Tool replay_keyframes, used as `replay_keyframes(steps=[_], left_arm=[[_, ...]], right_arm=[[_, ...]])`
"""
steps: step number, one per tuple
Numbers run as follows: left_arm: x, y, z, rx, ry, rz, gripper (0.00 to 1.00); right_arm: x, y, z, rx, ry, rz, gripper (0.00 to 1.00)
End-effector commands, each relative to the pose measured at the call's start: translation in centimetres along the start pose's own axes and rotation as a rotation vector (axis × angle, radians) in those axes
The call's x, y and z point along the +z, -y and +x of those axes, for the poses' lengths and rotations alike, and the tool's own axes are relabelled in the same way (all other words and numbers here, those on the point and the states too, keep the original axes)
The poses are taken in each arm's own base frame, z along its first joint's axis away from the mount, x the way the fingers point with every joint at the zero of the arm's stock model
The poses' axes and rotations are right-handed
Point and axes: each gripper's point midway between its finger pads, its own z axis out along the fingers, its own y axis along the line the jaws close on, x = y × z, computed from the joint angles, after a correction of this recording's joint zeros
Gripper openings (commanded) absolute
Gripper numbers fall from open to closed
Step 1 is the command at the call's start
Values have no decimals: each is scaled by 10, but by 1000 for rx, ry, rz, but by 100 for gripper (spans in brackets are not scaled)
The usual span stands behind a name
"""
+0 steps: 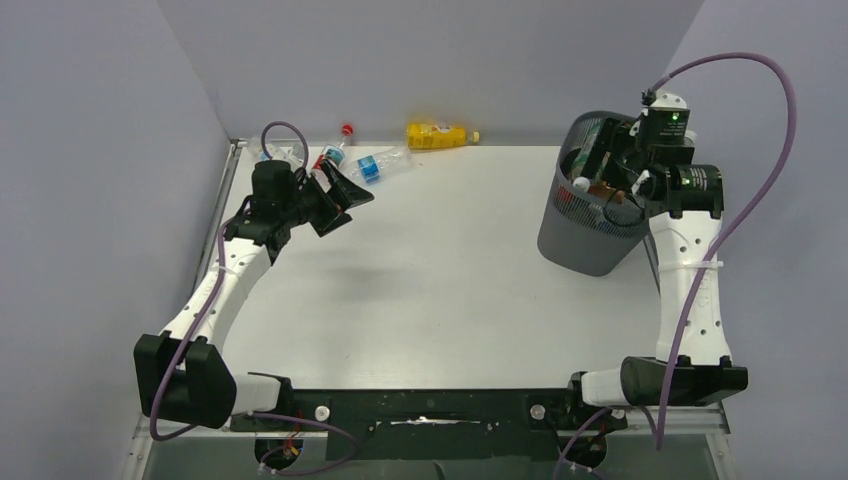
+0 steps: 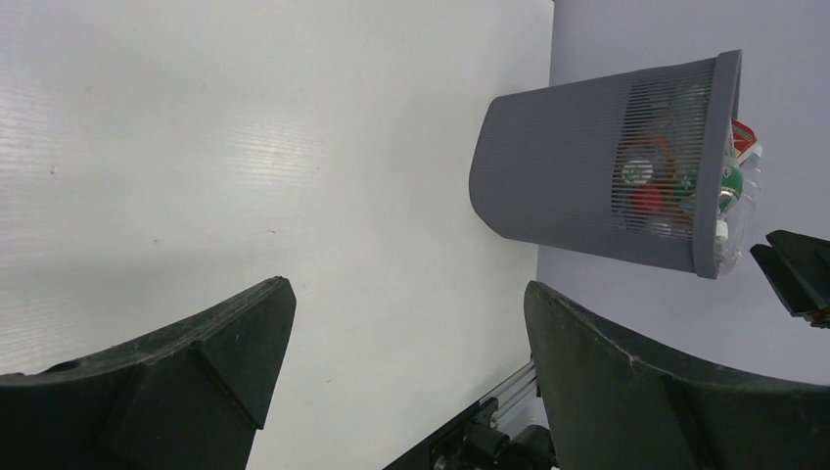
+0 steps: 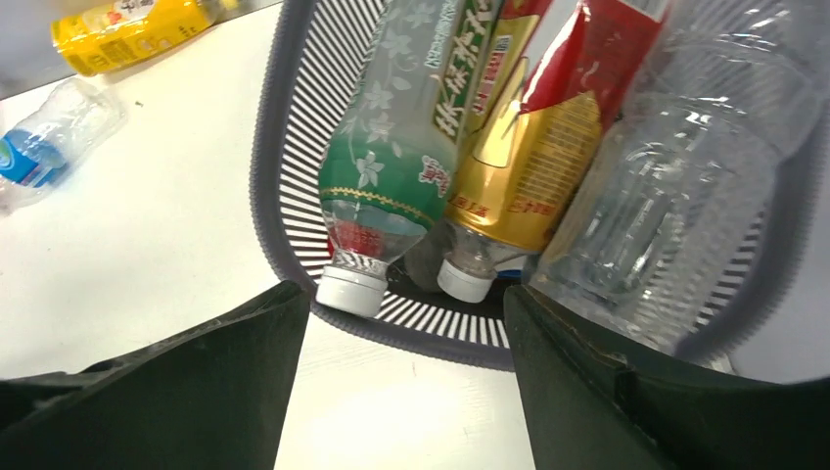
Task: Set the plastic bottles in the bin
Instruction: Place the plastic bottle in the trash bin, then adjust the trash bin at the center of the board.
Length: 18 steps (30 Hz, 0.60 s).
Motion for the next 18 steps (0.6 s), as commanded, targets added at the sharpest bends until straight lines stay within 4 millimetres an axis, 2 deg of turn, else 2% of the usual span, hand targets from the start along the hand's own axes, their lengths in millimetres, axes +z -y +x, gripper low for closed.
replay_keyframes(steps=[1,6,9,11,14,18], left_arm=[[-6,25,-19,61,52,65,88],[-6,23,-19,59,53,59,88],[-7,22,-19,65,55,46,88],[-8,20,-18,68,53,38,88],[-9,18,-16,72,46,28,88],[-11,15,-14,80,42,16,88]], right_arm=[[2,-26,-11,-49,33,-116,73],[6,-75,-19,-111,47,-208,72],[16,-95,-19,-137,41,-219,72],[27,-98,-17,-143,25,-196,71],[49,-90,-11,-149,-10,-115,70],[59,-77,-11,-149,-12,-24,67]])
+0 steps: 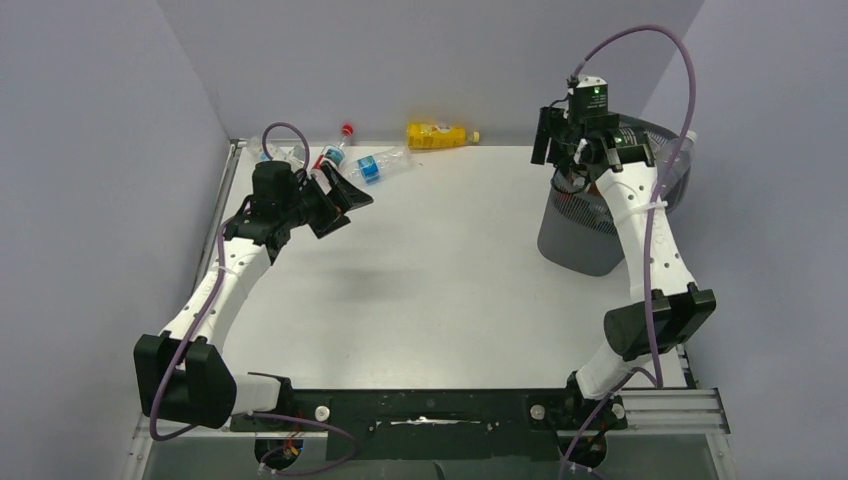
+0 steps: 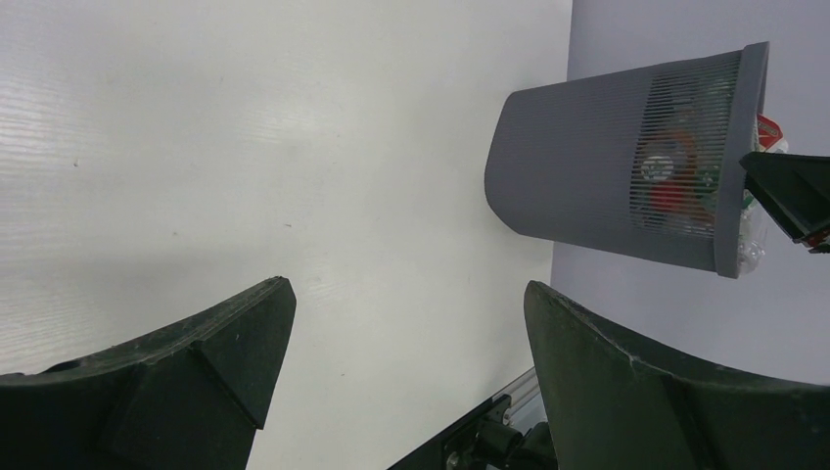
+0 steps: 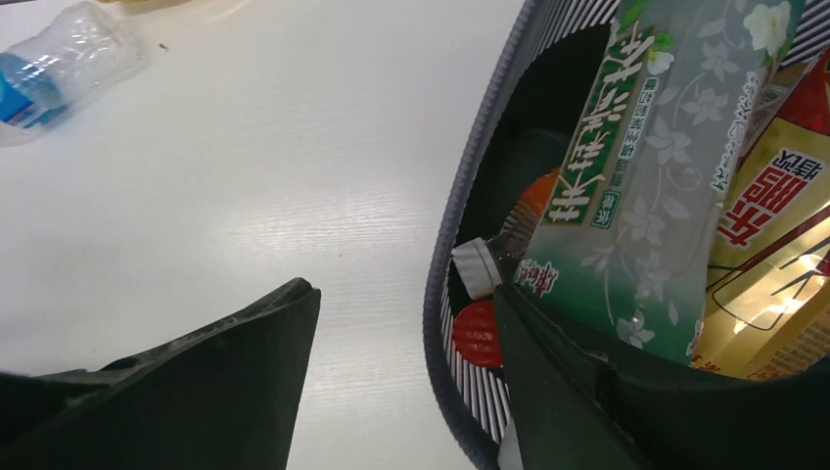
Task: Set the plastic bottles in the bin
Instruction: Adjust the trash bin at the center of the board.
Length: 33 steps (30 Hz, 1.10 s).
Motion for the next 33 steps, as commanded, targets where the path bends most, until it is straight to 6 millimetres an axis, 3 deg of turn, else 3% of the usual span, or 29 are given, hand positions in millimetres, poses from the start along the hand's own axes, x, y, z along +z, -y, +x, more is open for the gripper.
replay_keyframes(steps=[1,7,19,24,29,33], left_arm=[[-11,20,-17,62,53,38,88],[-11,17,-15,60,51,34,88],[-13,16,-13,54,54,38,89],[-13,15,-12,51,54,38,89],[-14,18,-12,52,58,42,89],[-14,20,-10,51,57,41,88]], right_arm=[[-6,20,-20,19,73,114,66],[-2,16,-15,2,47,99,63],[-6,5,16,-48,-27,78,25],[-19,4,20,-51,-23,69,22],[-33,0,23,-62,-21,52,11],[-44,-7,25,-73,-15,23,10]])
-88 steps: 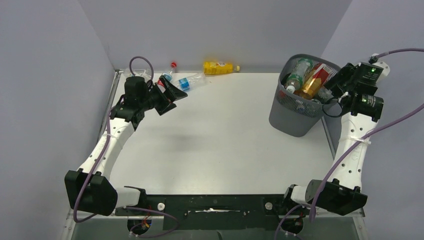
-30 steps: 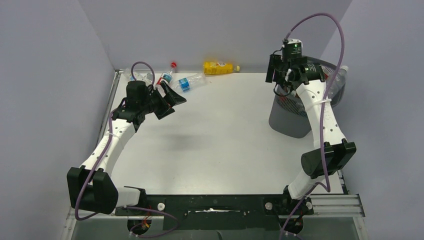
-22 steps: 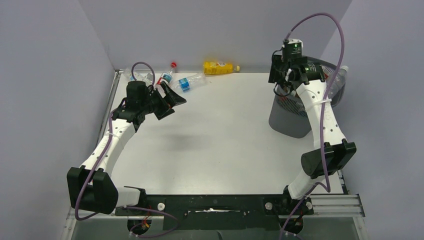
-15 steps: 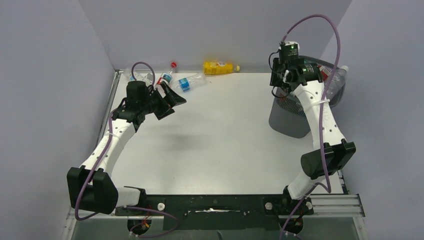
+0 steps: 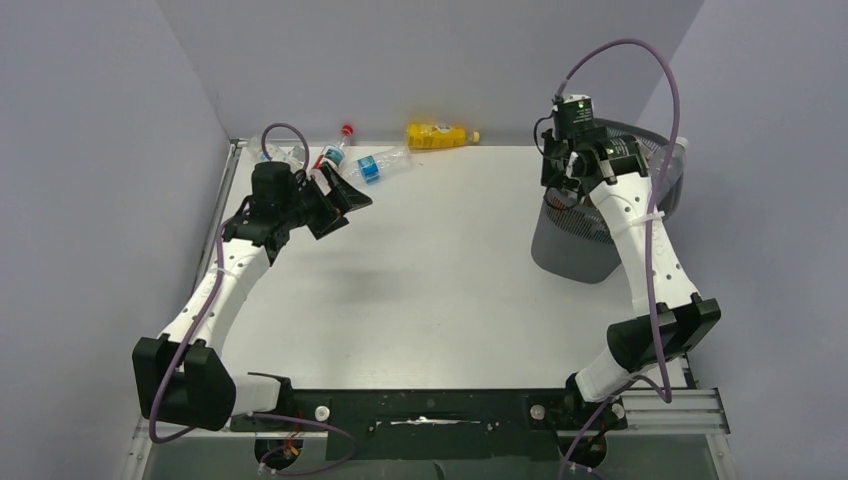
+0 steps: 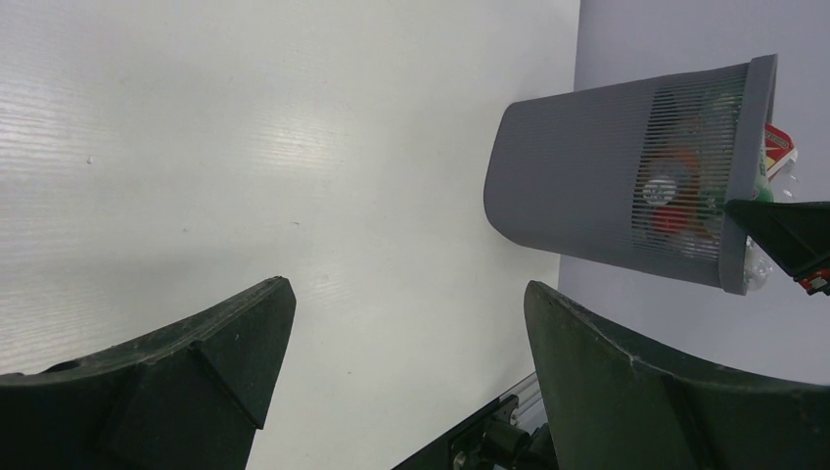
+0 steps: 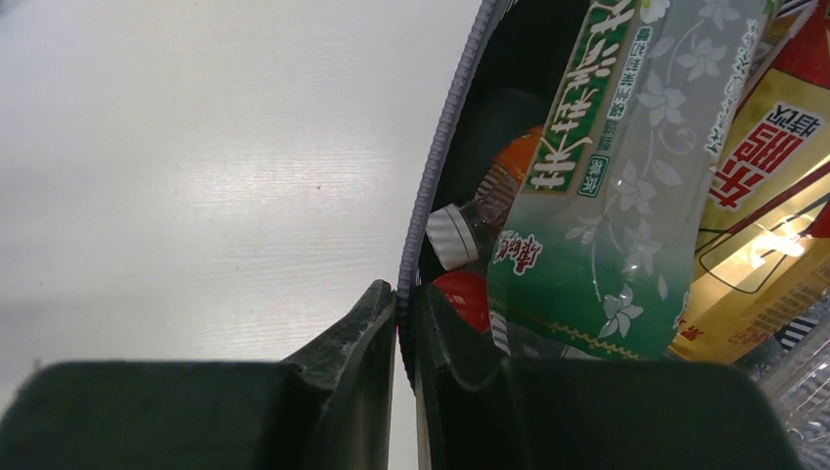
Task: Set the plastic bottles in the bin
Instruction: Adjust the trash bin at the center of the board, then pick up the plastic bottle at the center of the board.
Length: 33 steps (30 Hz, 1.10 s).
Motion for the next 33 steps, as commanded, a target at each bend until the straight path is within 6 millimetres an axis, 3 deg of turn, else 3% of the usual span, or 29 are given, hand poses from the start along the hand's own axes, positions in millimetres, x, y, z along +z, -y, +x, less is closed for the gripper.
replay_keyframes(steps=[1,14,15,18,21,26,33], left_arm=[[-12,23,-11,37,55,59,89],[-10,28,6,48,40,50,88],[-10,28,6,50,39,44,89],[-7,26,7,60,39,32,88],[-4,26,6,83,48,33,88],[6,27,-3,144,51,29,89],[37,19,-32,253,19,-68,89]], right_arm=[[-36,-4,-11,9,85,-42,10],[-66,-18,20,-72,85,-102,11],[-70,-17,22,-74,94,-111,15],[-83,-15,19,-68,144,-135,45],[-102,-12,11,-64,203,-156,65],[-133,-2,-9,-57,300,-158,83],[-169,8,-19,3,432,-190,99]])
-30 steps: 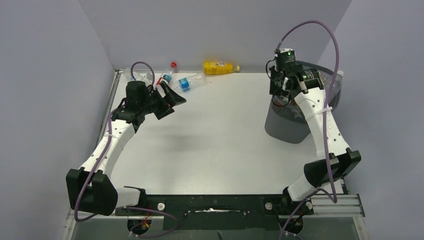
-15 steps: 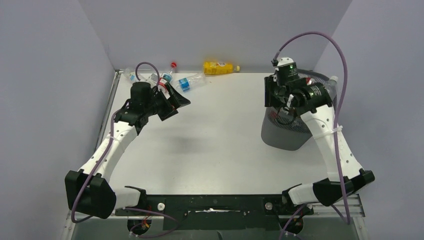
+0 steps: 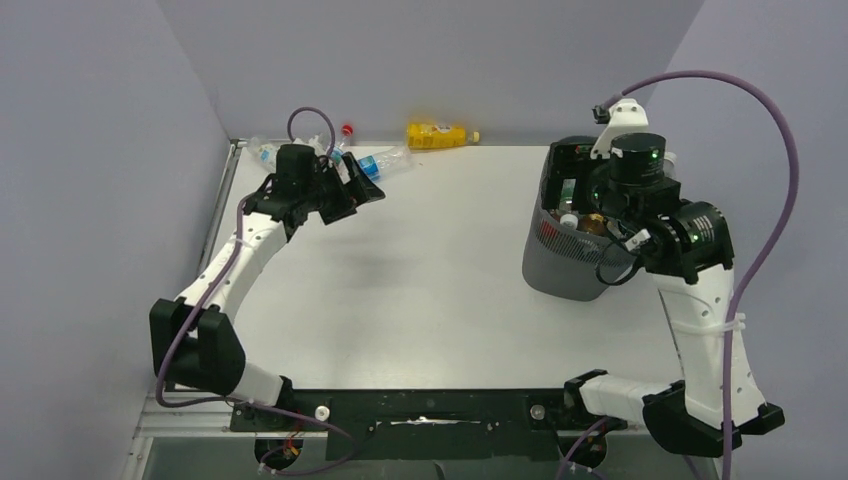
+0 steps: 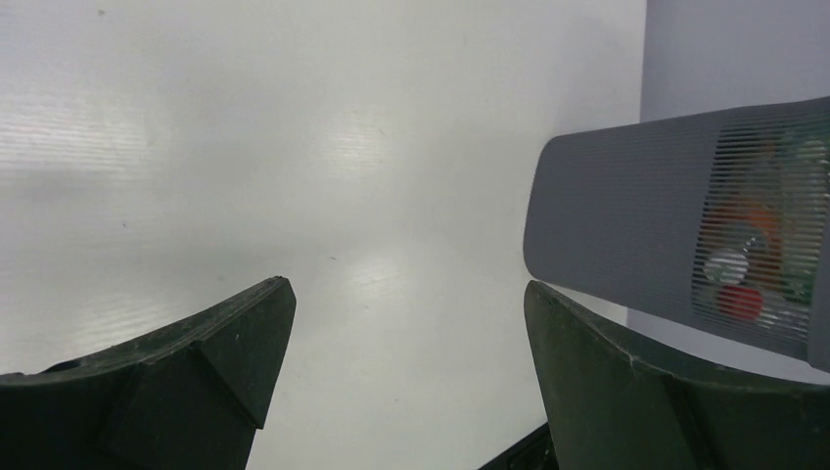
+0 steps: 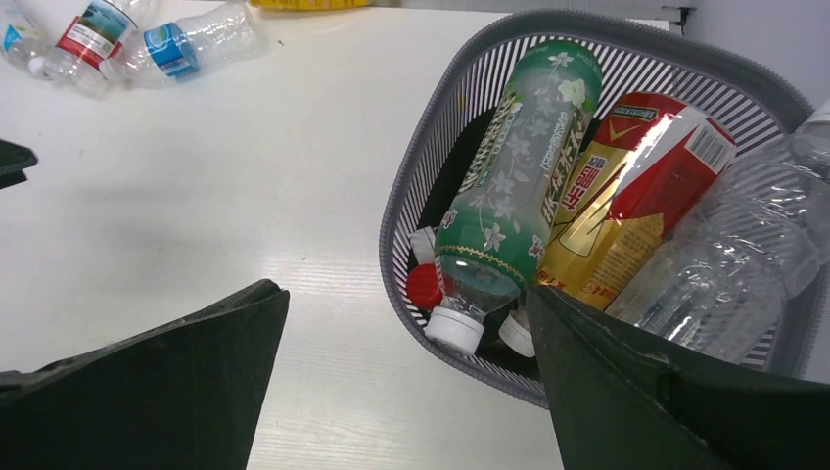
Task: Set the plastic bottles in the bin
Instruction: Pick up the plastic bottle at the center of the board.
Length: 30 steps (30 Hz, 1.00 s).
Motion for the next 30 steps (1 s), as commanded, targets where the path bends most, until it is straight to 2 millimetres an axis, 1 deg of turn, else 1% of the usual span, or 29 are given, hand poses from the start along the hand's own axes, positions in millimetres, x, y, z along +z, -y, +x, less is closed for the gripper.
replay_keyframes(steps=[1,3,7,9,10,11,12,14,16,17,19,21,24,27,30], left_arm=[[10,6,-42,134,54,-32,89],[17,0,-61,155,76,-61,89],[33,-11,-110,251,122,-114,89],[45,-24,-131,285,123,-170,89],[51,-26,-142,312,129,-181,89],[57,-24,-154,349,143,-174,89],[69,-31,-159,376,140,-183,89],[87,-36,-167,429,144,-180,89],[105,-47,-173,436,138,-189,89],[113,-49,-175,449,131,-181,89],[134,-54,-176,493,110,-173,89],[149,-55,-176,568,103,-165,88],[165,-60,-176,683,109,-181,89],[175,-67,-176,744,123,-195,89],[185,-70,-171,797,119,-197,89]], right_arm=[[-28,2,-28,43,159,-26,98],[-32,0,-28,50,175,-48,98],[-34,-7,-24,51,186,-91,98],[-33,-9,-24,51,193,-106,98],[-33,-10,-24,50,198,-113,98],[-32,-11,-23,49,198,-116,98],[-30,-12,-22,46,194,-122,98],[-27,-15,-21,44,190,-136,98],[-23,-19,-18,49,182,-152,98],[-21,-21,-17,52,179,-161,98],[-18,-26,-13,59,169,-181,98],[-14,-30,-10,65,160,-197,98],[-8,-35,-5,70,143,-214,98],[-4,-38,-2,72,131,-225,98],[-1,-39,-1,74,126,-229,98]])
